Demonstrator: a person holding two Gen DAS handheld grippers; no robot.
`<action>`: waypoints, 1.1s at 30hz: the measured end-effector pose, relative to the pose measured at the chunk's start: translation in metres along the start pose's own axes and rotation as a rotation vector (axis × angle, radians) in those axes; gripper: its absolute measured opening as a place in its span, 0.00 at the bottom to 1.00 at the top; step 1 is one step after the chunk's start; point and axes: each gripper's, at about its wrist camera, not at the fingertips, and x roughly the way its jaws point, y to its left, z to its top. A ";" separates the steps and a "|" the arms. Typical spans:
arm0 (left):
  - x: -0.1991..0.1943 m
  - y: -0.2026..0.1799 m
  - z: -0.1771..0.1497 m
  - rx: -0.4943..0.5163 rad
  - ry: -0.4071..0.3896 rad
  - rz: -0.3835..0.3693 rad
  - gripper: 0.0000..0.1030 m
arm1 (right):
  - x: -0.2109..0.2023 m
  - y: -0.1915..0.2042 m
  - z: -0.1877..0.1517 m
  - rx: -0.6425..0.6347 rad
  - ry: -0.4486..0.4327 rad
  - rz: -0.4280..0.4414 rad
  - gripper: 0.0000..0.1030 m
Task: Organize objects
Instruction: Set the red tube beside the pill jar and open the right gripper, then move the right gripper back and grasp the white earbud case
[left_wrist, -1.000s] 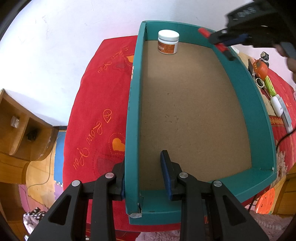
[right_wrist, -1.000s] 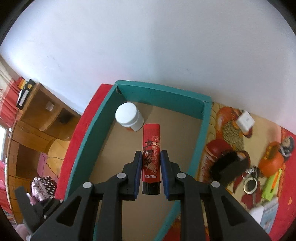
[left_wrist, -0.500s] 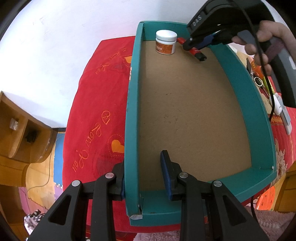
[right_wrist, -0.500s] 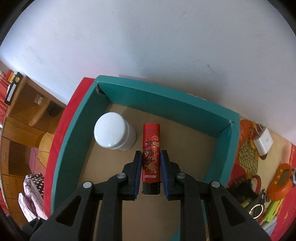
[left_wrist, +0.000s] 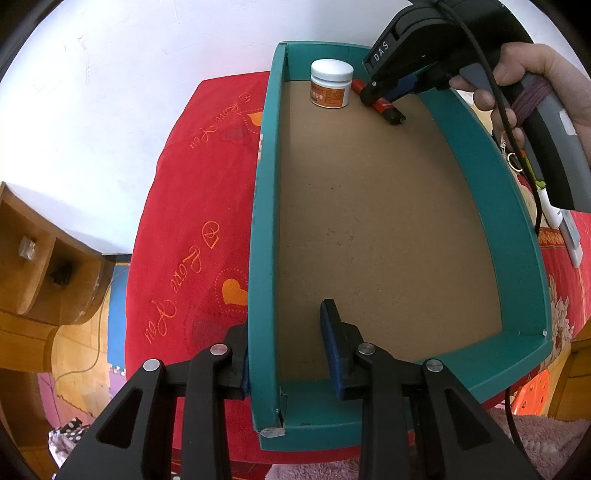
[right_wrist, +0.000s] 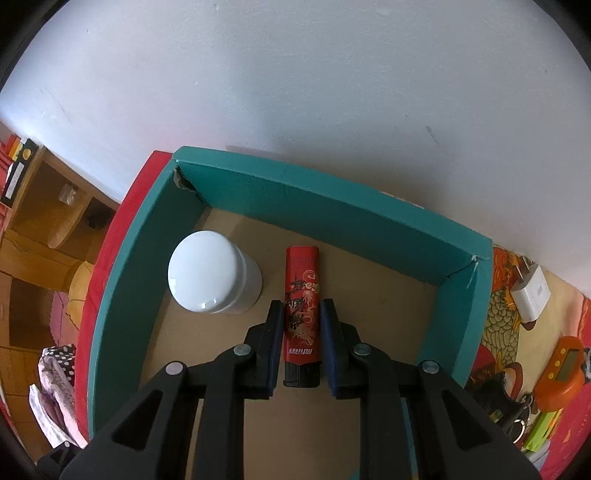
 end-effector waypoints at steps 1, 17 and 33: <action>0.001 0.002 0.001 -0.001 0.000 0.000 0.29 | 0.000 0.000 0.000 0.000 -0.001 0.000 0.18; -0.001 -0.005 -0.005 0.000 -0.002 0.000 0.29 | -0.022 -0.005 -0.013 0.020 -0.042 0.047 0.27; -0.002 -0.018 -0.013 -0.002 -0.002 0.004 0.29 | -0.107 -0.025 -0.088 0.019 -0.170 0.097 0.28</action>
